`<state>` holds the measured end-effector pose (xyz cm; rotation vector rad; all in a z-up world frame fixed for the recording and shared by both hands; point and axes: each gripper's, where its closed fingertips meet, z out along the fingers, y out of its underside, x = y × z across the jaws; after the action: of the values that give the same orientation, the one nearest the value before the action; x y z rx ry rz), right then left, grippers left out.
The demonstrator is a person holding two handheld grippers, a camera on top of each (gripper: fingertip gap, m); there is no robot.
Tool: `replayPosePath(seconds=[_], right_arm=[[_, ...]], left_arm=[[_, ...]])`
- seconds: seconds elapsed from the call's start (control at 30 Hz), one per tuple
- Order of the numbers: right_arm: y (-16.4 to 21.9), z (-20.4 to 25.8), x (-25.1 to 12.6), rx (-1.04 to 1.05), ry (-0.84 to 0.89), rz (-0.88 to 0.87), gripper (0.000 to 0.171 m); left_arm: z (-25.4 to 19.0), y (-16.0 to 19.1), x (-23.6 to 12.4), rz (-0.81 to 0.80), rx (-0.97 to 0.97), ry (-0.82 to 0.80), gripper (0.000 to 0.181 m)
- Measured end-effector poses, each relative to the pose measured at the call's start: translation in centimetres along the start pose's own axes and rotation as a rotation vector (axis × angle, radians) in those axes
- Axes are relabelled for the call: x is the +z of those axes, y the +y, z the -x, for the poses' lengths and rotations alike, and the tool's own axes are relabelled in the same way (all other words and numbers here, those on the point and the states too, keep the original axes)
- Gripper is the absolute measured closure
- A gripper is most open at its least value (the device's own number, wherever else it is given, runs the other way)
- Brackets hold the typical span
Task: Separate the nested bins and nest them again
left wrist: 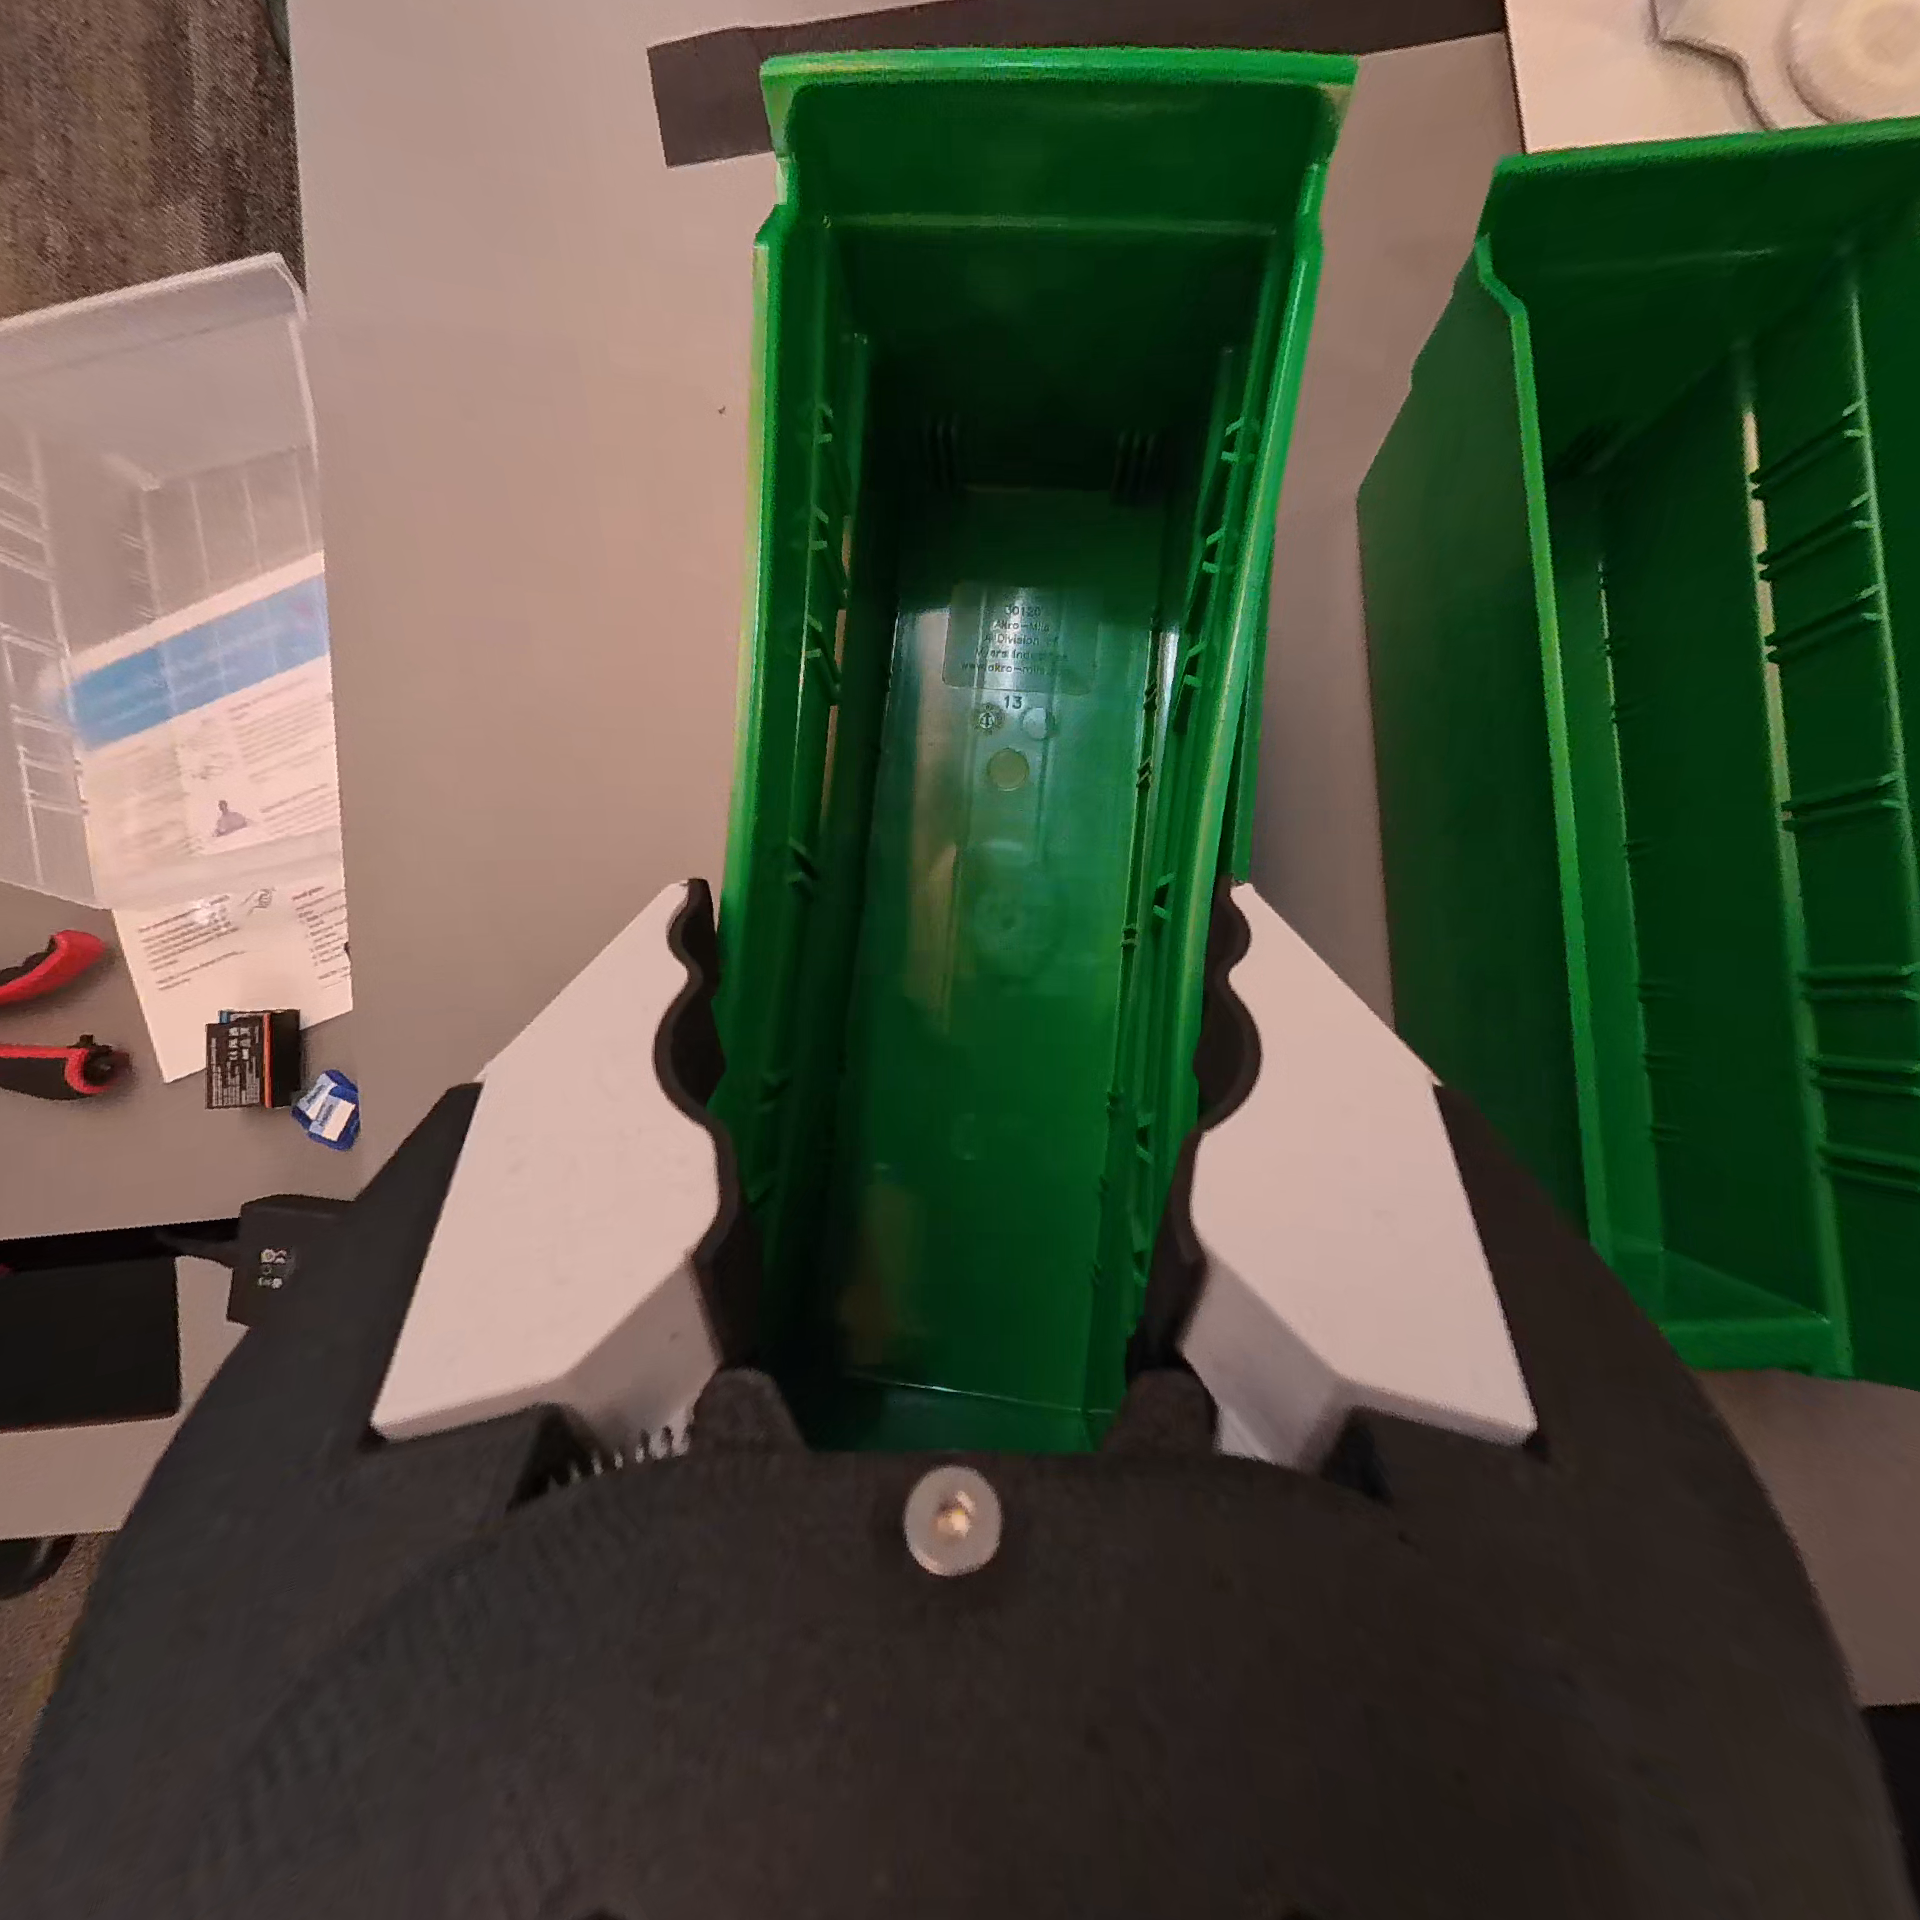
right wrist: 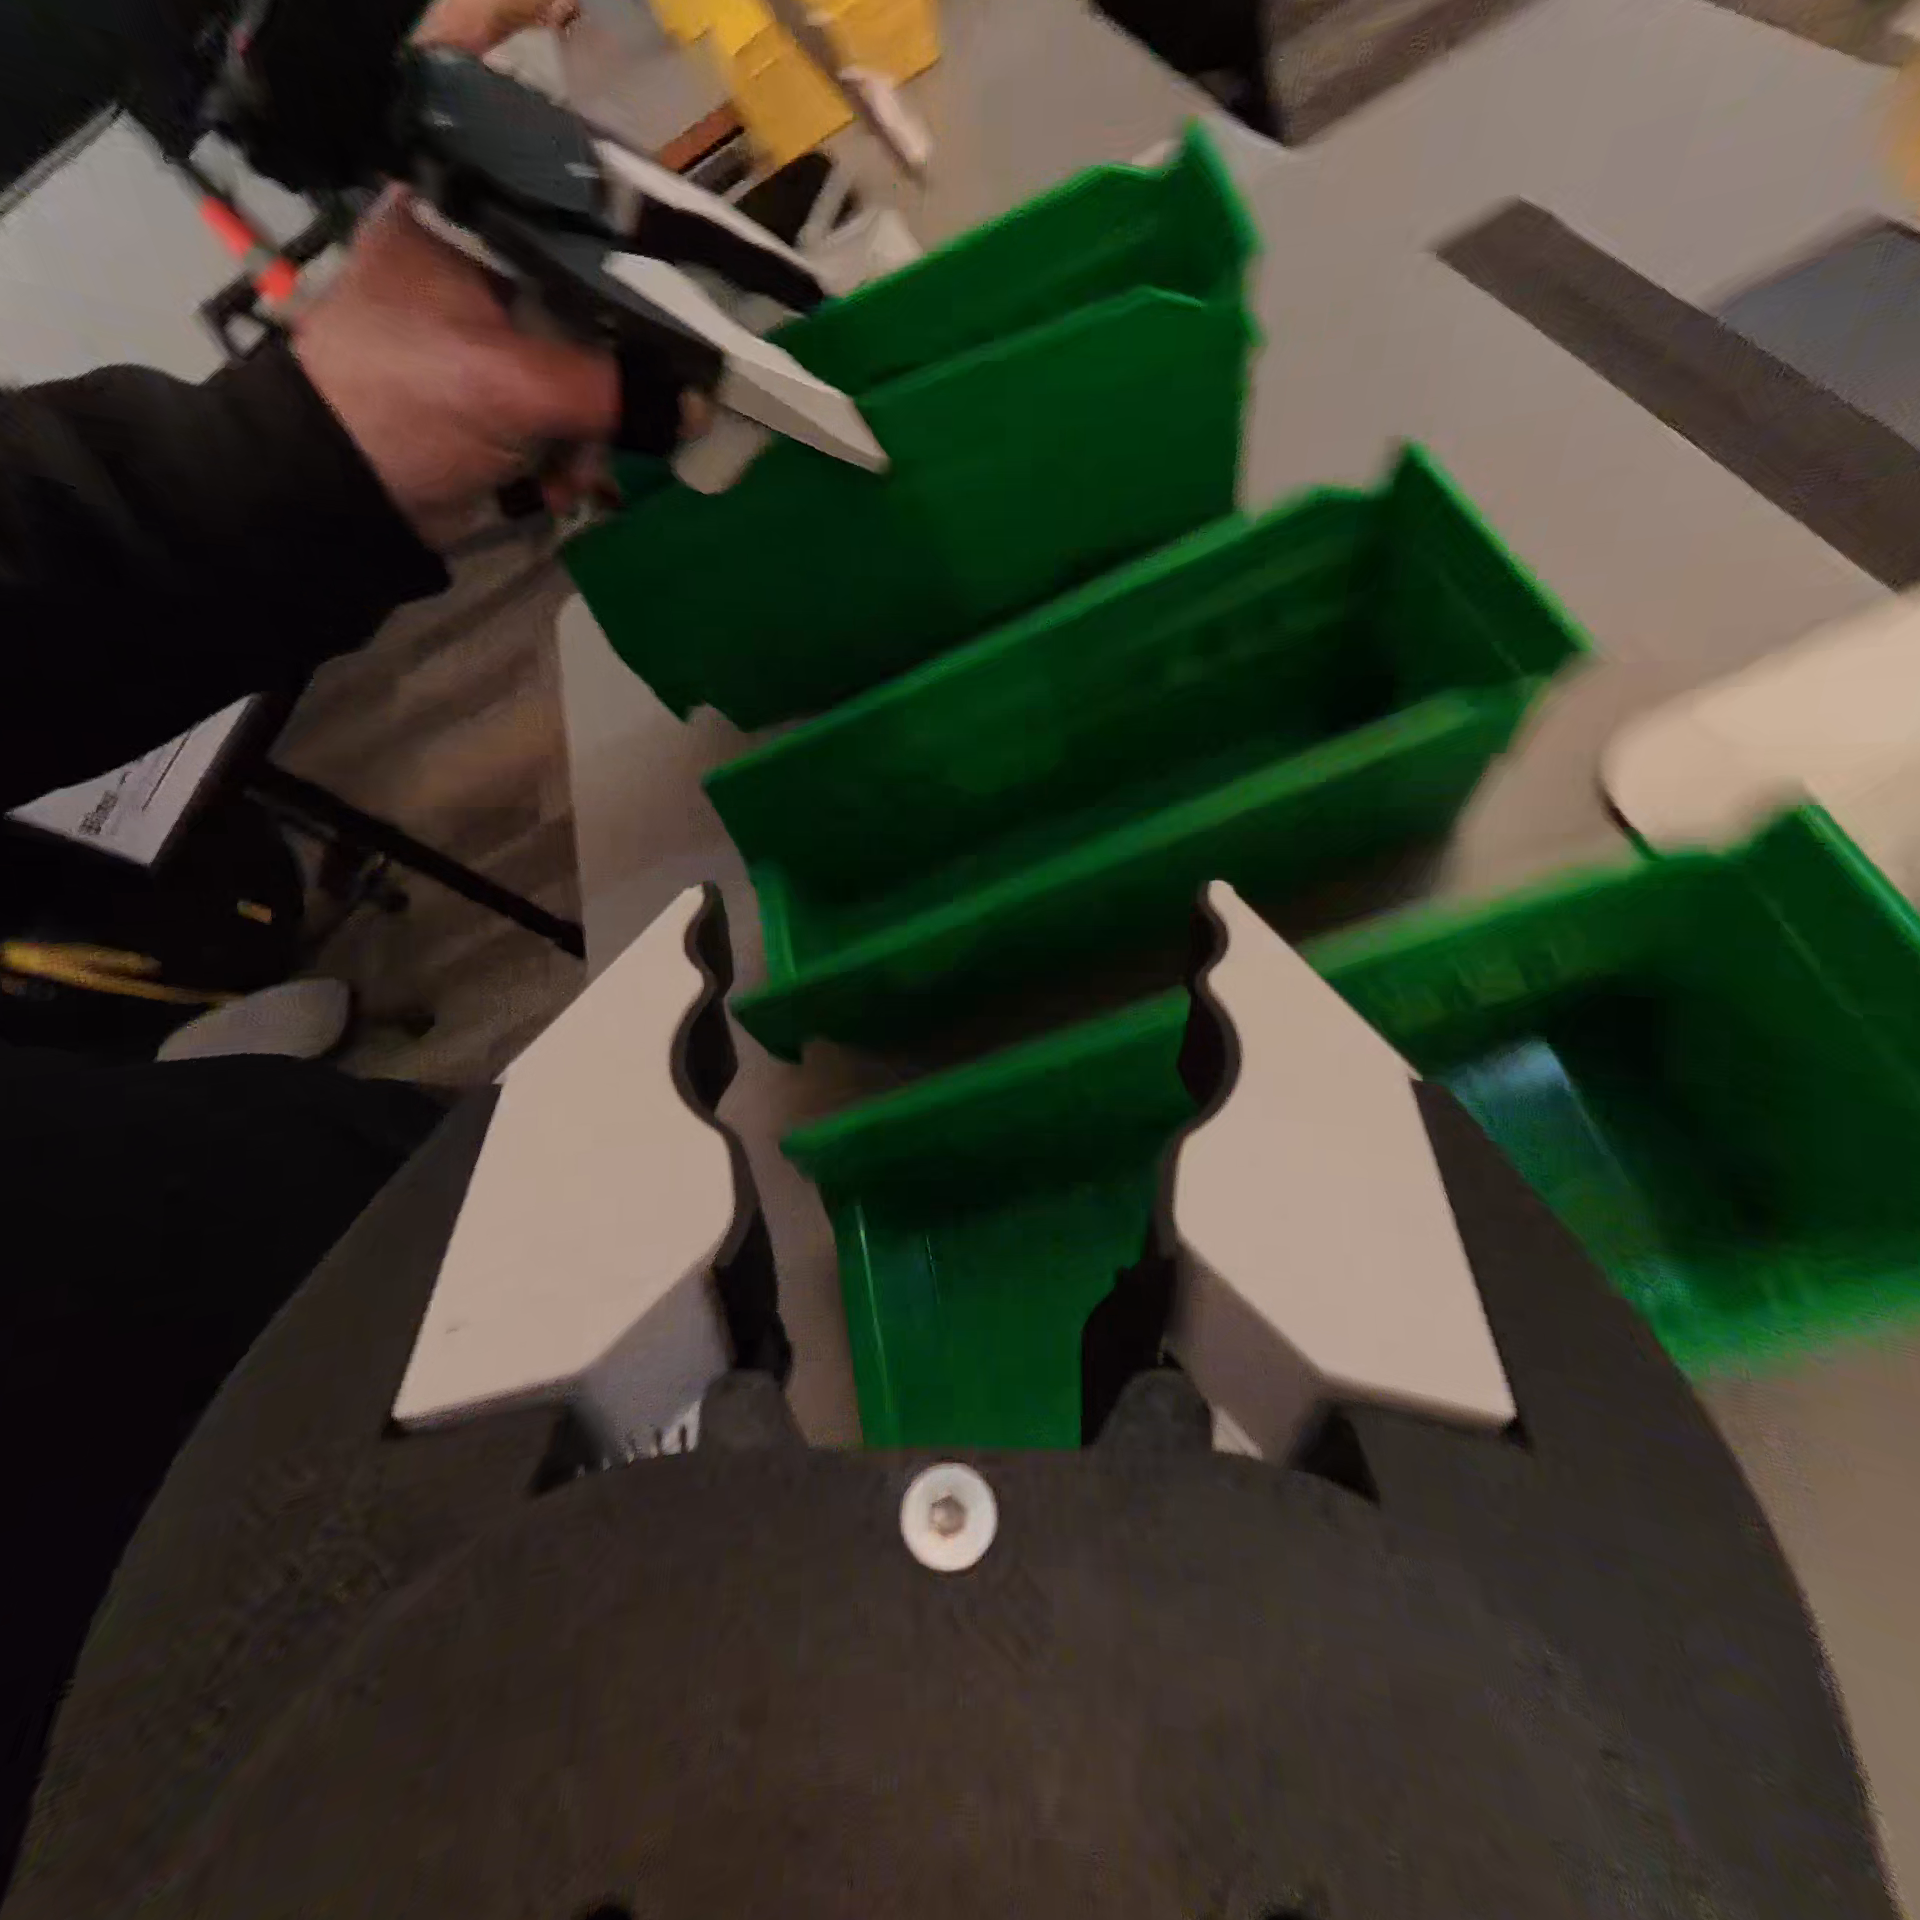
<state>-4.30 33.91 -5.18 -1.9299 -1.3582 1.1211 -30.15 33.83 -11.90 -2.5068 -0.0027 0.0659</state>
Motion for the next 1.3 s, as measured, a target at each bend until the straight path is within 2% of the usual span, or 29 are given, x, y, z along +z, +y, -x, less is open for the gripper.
replayPosePath(seconds=[0.1, 0.2, 0.33, 0.47, 0.63, 0.77, 0.83, 1.17, 1.3], right_arm=[[-2.0, 2.4, 6.9, -0.129, -0.043, 0.091, 0.079], [-3.3, 2.4, 12.5, -0.128, -0.047, 0.139, 0.079], [-5.6, 0.8, 16.7, -0.053, -0.020, 0.131, 0.083], [-5.1, -1.5, 19.6, -0.026, 0.016, 0.214, 0.084], [-4.0, -2.8, 21.4, -0.094, 0.068, 0.312, 0.088], [-5.3, -2.0, 20.7, -0.024, 0.002, 0.287, 0.095], [-5.7, -2.3, 20.7, -0.003, 0.001, 0.297, 0.095], [-2.4, -4.5, 22.3, 0.030, 0.065, 0.476, 0.091], [-2.8, -5.1, 22.3, 0.005, 0.079, 0.487, 0.090]], left_arm=[[-0.2, 0.0, 0.0, -0.012, -0.013, 0.016, 0.089], [-0.4, -0.1, -0.1, -0.029, 0.015, 0.007, 0.089], [-0.4, 0.0, -0.4, -0.033, -0.004, 0.023, 0.089], [-0.6, 0.1, -0.6, -0.038, -0.016, 0.047, 0.089], [-0.9, -0.1, -0.9, -0.056, -0.026, 0.057, 0.090], [-0.4, 0.2, -0.8, -0.037, -0.006, 0.040, 0.089], [-0.7, 0.2, -0.6, -0.043, -0.017, 0.062, 0.090], [-1.2, -0.1, -0.2, -0.064, -0.008, 0.054, 0.095], [-0.9, -0.9, -0.8, -0.085, -0.019, 0.071, 0.092]])
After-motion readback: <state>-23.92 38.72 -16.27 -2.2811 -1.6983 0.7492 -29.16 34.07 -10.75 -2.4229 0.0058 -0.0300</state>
